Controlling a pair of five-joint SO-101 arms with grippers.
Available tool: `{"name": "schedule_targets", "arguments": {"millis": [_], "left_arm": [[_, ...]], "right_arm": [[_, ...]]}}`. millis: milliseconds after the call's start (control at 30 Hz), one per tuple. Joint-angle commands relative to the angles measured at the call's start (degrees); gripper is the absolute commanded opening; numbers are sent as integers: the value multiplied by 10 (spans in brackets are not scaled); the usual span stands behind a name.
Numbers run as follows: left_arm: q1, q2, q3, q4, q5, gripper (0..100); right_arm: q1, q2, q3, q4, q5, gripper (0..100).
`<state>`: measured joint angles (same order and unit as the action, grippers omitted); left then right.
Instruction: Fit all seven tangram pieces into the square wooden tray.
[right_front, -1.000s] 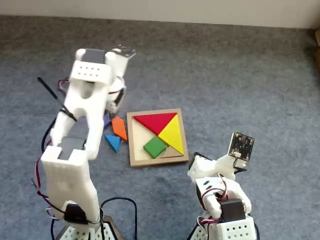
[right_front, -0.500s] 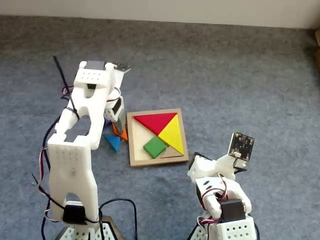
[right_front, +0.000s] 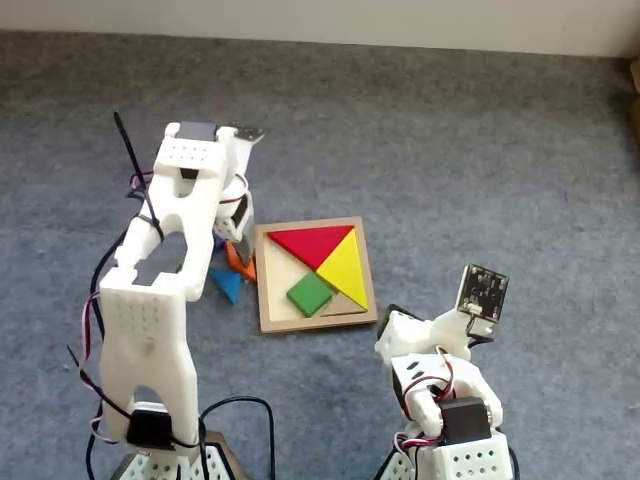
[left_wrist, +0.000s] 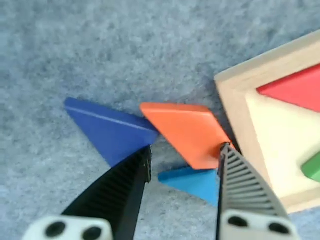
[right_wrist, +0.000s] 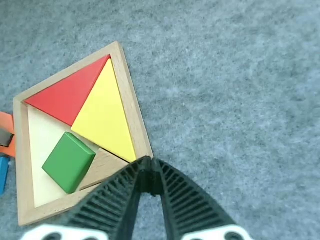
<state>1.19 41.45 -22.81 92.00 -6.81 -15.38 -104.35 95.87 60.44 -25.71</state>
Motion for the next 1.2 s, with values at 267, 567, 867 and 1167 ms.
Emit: {"name": "schedule_targets", "arguments": {"millis": [267,567,867,1167], "left_arm": [[65,6,-3,-23,48,224],[63,6,-5,-25,48,143],[63,-1,-6,-22,48,59],[91,-122,1,0,52,5]], "right_arm": [[8,-8,60,-10,6,5],[8,-8,60,-10,6,5],[8,-8,60,-10,6,5],[8,-8,60,-10,6,5]]}}
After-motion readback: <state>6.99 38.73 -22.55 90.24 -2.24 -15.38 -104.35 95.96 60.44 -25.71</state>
